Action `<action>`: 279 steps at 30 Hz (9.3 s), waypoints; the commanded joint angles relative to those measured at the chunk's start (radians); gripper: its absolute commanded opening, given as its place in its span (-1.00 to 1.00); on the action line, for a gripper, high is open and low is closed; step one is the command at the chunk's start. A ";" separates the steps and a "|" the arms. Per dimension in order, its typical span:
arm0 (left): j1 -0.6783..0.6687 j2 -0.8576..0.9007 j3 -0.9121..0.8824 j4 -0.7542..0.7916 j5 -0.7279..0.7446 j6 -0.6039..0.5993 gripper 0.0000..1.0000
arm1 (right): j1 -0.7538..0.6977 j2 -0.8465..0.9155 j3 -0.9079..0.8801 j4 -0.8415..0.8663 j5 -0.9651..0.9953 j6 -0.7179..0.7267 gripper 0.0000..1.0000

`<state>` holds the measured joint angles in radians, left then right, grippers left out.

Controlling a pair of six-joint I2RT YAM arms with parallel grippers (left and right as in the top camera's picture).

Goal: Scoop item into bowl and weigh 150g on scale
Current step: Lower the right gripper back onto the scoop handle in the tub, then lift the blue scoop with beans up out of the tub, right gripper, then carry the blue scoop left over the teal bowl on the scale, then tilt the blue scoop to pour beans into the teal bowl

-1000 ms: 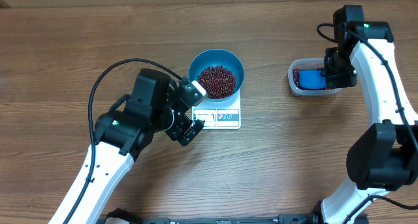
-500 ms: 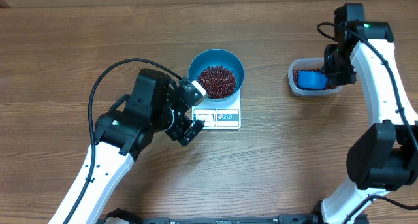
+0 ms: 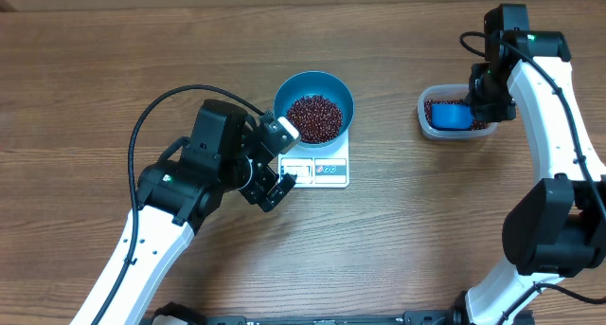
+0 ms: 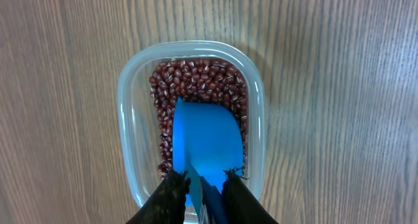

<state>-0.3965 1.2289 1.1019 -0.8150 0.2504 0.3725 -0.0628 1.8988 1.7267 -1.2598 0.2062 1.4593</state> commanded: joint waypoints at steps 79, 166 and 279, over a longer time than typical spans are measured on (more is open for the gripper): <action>0.005 0.000 0.006 0.003 0.002 -0.006 0.99 | 0.023 -0.025 0.200 -0.103 -0.016 -0.341 -0.93; 0.005 0.000 0.006 0.003 0.001 -0.006 0.99 | 0.355 -0.025 0.206 -0.087 0.390 -1.030 -0.93; 0.005 0.000 0.006 0.003 0.001 -0.006 0.99 | 0.676 0.102 0.198 0.151 -0.024 -1.250 -0.93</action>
<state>-0.3965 1.2289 1.1019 -0.8150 0.2504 0.3725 0.6113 1.9965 1.9209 -1.1156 0.1879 0.2089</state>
